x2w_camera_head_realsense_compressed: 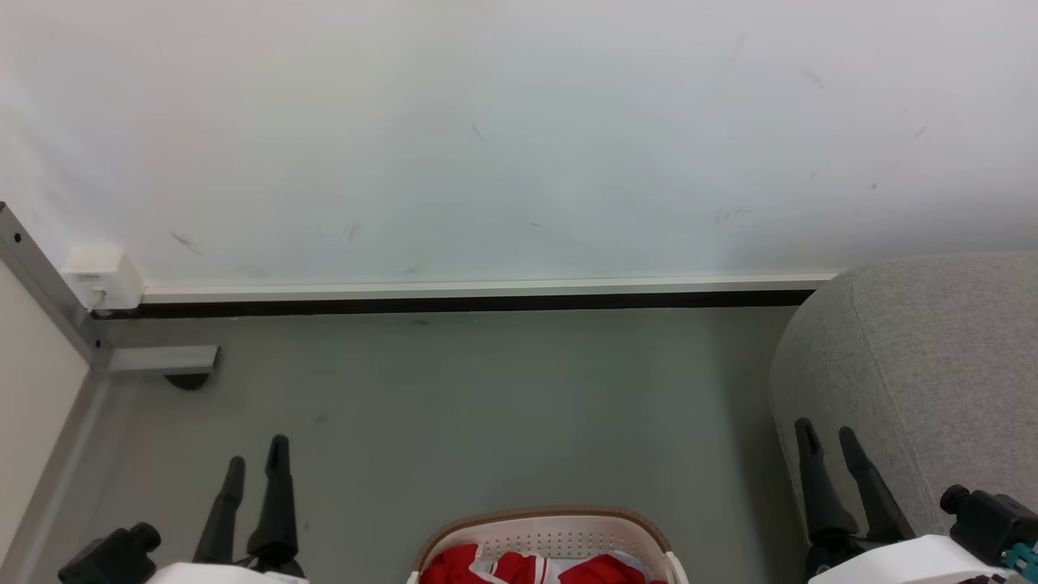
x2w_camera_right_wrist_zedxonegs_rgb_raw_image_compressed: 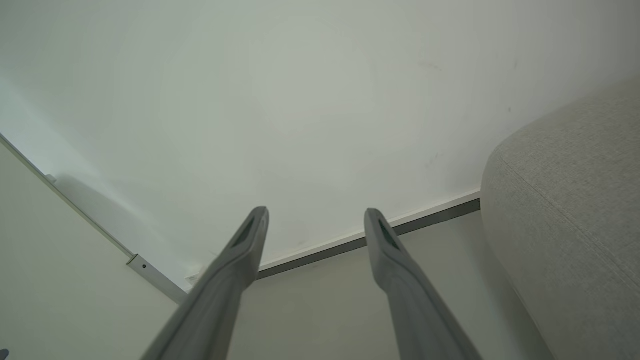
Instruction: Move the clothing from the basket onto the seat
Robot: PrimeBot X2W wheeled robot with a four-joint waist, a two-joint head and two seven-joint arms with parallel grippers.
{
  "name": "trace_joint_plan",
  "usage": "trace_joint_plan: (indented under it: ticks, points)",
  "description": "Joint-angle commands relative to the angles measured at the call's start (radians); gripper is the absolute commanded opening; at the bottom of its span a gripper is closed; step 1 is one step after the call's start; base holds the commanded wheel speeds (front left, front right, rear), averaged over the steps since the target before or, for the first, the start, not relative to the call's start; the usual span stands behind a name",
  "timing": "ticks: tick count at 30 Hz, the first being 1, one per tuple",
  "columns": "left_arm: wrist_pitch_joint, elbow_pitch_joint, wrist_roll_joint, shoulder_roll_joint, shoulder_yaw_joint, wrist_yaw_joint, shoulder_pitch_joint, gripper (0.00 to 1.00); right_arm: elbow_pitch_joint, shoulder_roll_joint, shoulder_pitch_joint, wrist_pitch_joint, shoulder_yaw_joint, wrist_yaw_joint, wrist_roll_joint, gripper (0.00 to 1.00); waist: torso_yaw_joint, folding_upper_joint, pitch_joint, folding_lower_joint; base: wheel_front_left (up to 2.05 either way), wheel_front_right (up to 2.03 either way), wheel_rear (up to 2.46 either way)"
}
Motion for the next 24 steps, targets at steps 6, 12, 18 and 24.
trace_joint_plan:
  ticks: [6,12,18,24]
  points:
    - [-0.029,-0.004,0.134,0.022,-0.014,0.018,0.014,1.00,0.027,-0.011,-0.028,-0.030,0.025,-0.001,-0.122,1.00,-0.005,0.0000,-0.003,0.0000,0.00,0.00,0.00]
    - [-0.046,-0.010,0.198,0.028,-0.019,0.022,0.021,1.00,0.051,-0.009,-0.029,-0.045,0.034,-0.001,-0.194,1.00,-0.007,0.0000,-0.008,0.0000,0.00,0.00,0.00]
    - [-0.058,-0.010,0.252,0.035,-0.025,0.026,0.026,1.00,0.063,-0.006,-0.031,-0.058,0.043,-0.001,-0.248,1.00,-0.009,0.0000,-0.010,0.0000,0.00,0.00,0.00]
    - [-0.074,-0.011,0.312,0.038,-0.036,0.031,0.031,1.00,0.070,-0.002,-0.028,-0.074,0.041,-0.001,-0.309,1.00,-0.014,0.0000,-0.014,0.0000,0.00,0.00,0.00]
